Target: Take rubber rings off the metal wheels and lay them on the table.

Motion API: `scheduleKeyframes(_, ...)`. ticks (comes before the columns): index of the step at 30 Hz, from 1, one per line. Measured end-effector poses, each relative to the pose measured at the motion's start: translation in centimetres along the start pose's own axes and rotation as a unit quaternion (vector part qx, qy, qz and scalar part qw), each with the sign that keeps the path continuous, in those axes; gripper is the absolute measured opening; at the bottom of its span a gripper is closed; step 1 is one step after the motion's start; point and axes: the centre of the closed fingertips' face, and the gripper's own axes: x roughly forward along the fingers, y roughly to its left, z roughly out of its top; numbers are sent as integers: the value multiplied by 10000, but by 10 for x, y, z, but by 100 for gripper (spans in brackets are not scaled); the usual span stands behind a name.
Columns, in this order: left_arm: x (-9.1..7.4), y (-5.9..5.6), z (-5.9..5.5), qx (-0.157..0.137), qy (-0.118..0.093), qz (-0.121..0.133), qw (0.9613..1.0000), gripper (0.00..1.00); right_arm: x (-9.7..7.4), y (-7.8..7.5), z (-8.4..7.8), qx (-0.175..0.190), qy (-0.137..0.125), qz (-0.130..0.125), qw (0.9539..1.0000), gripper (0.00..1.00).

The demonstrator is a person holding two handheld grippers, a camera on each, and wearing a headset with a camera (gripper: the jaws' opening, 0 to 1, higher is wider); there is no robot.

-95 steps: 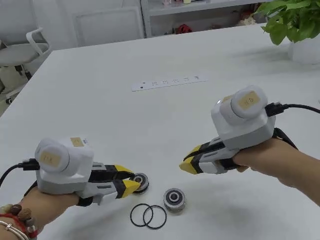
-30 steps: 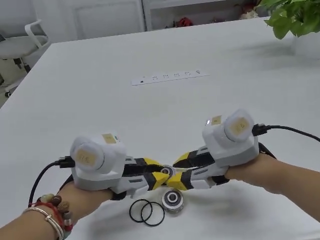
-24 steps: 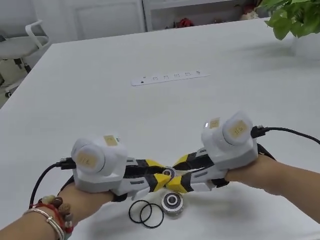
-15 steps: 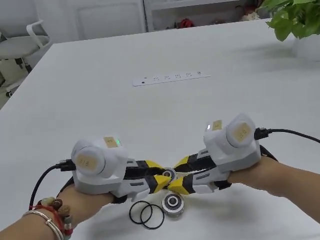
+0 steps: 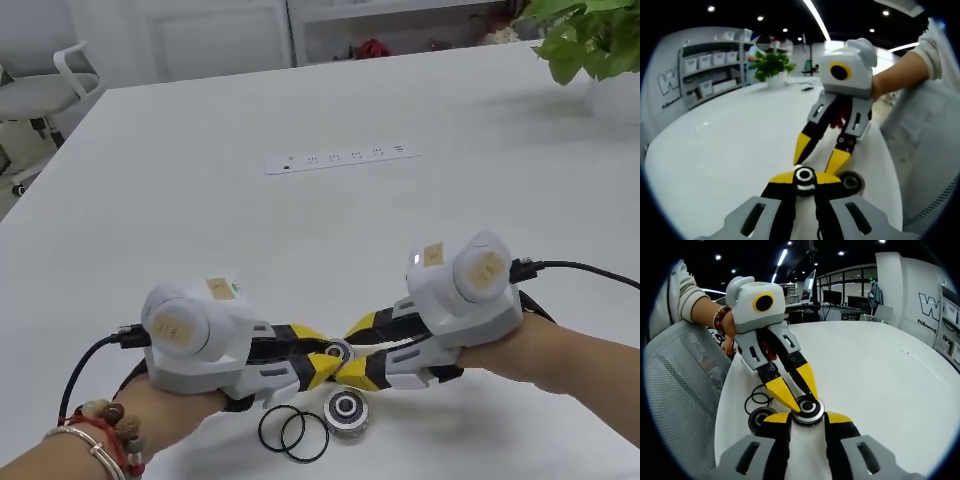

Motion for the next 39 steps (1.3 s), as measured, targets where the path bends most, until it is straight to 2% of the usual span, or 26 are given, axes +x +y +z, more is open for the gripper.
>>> scheduleKeyframes(1,0,0,0,-5,-4,0,10000,14,0,0,-3,-9,59,16,10000,22)
scheduleKeyframes(2,0,0,0,-1,-6,0,10000,14,0,0,-1,54,3,8,10000,22)
scheduleKeyframes(11,0,-1,0,-32,-25,5,10000,14,-2,-1,-2,42,59,47,10000,21)
scheduleKeyframes(23,1,0,-1,-112,-25,45,9999,14,-8,-2,-7,462,183,129,9987,15)
scheduleKeyframes(24,1,-1,-1,-109,-25,47,9999,14,-8,-2,-8,513,204,140,9984,14)
scheduleKeyframes(25,1,-1,-1,-114,-24,48,9999,14,-10,-3,-16,494,434,95,9978,6)
scheduleKeyframes(27,1,-1,-1,-109,-21,49,9999,14,-9,-2,-12,632,272,138,9975,3)
scheduleKeyframes(33,1,-1,-1,-93,-17,42,9999,14,-10,-2,-12,695,299,128,9970,2)
scheduleKeyframes(39,0,-2,-1,-6,-18,19,10000,14,-13,-7,-11,1142,327,73,9929,0)
